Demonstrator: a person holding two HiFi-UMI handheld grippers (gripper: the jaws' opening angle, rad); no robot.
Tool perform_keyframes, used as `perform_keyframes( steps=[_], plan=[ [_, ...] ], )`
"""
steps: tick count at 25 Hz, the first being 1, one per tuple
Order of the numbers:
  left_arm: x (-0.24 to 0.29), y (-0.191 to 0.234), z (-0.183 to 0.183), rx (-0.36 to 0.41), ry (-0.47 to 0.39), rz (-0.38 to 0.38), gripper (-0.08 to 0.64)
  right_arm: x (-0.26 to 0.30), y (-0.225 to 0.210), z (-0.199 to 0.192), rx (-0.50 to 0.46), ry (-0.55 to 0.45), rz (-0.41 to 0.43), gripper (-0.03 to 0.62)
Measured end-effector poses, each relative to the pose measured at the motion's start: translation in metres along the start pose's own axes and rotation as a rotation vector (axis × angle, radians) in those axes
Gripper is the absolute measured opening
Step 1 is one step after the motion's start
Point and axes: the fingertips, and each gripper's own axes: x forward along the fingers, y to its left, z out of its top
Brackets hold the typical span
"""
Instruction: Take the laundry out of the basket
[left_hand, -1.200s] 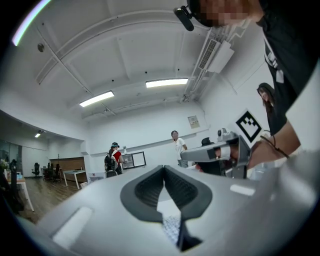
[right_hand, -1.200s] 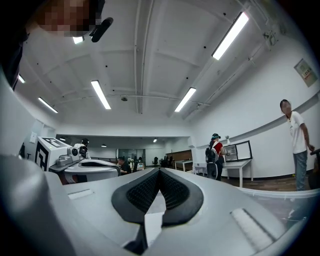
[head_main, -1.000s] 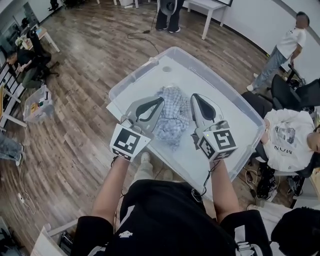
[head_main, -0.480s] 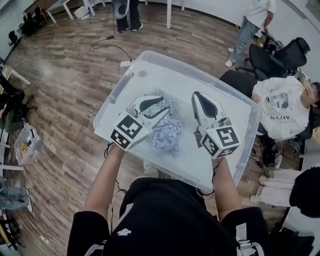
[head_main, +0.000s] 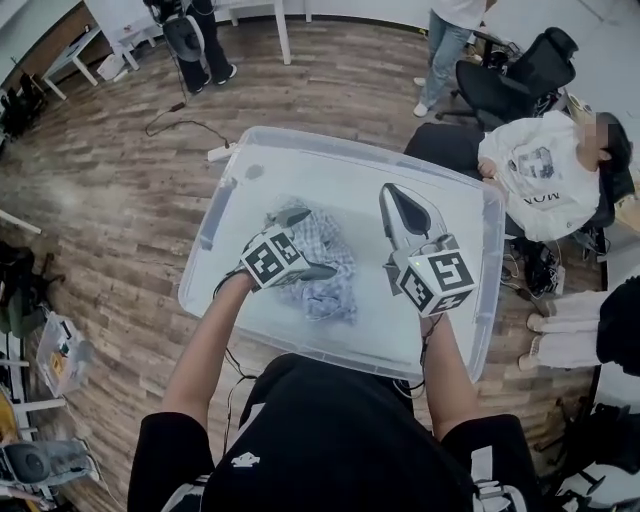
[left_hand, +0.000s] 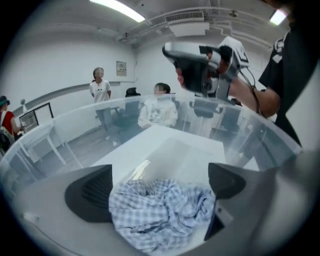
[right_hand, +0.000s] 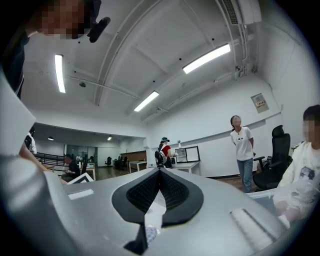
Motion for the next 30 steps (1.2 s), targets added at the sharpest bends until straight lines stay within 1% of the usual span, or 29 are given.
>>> perform_keyframes(
  steps=[3, 5, 9, 13, 18, 21, 24, 27, 28, 29, 30],
  plan=[
    [0.026, -0.005, -0.035, 0.036, 0.13, -0.066, 0.583, -0.003, -0.008, -0.001, 0.005, -0.001, -0.031, -0.002],
    [0.041, -0.006, -0.055, 0.053, 0.2, -0.099, 0.583, -0.006, -0.013, -0.003, 0.01, 0.0, -0.053, -0.002],
    [0.074, 0.0, -0.091, 0.074, 0.322, -0.142, 0.583, -0.014, -0.022, -0.008, 0.021, 0.002, -0.103, -0.002],
    [0.099, 0.004, -0.12, 0.11, 0.407, -0.15, 0.583, -0.023, -0.029, -0.013, 0.018, 0.021, -0.149, -0.002],
    [0.117, -0.001, -0.15, 0.119, 0.468, -0.166, 0.583, -0.037, -0.034, -0.021, 0.018, 0.047, -0.201, -0.002],
    [0.127, -0.002, -0.16, 0.119, 0.485, -0.179, 0.583, -0.041, -0.039, -0.027, 0.021, 0.064, -0.224, -0.002],
    [0.134, -0.004, -0.164, 0.13, 0.49, -0.188, 0.583, -0.047, -0.041, -0.033, 0.024, 0.08, -0.248, -0.002],
    [0.136, 0.0, -0.163, 0.132, 0.479, -0.177, 0.582, -0.051, -0.042, -0.036, 0.025, 0.086, -0.265, 0.0],
    [0.136, 0.002, -0.162, 0.126, 0.479, -0.174, 0.569, -0.052, -0.043, -0.038, 0.026, 0.088, -0.269, -0.002],
    [0.136, 0.003, -0.16, 0.121, 0.478, -0.17, 0.527, -0.054, -0.044, -0.039, 0.028, 0.09, -0.274, -0.001],
    [0.136, 0.005, -0.157, 0.116, 0.477, -0.165, 0.463, -0.055, -0.045, -0.04, 0.029, 0.092, -0.278, -0.002]
  ],
)
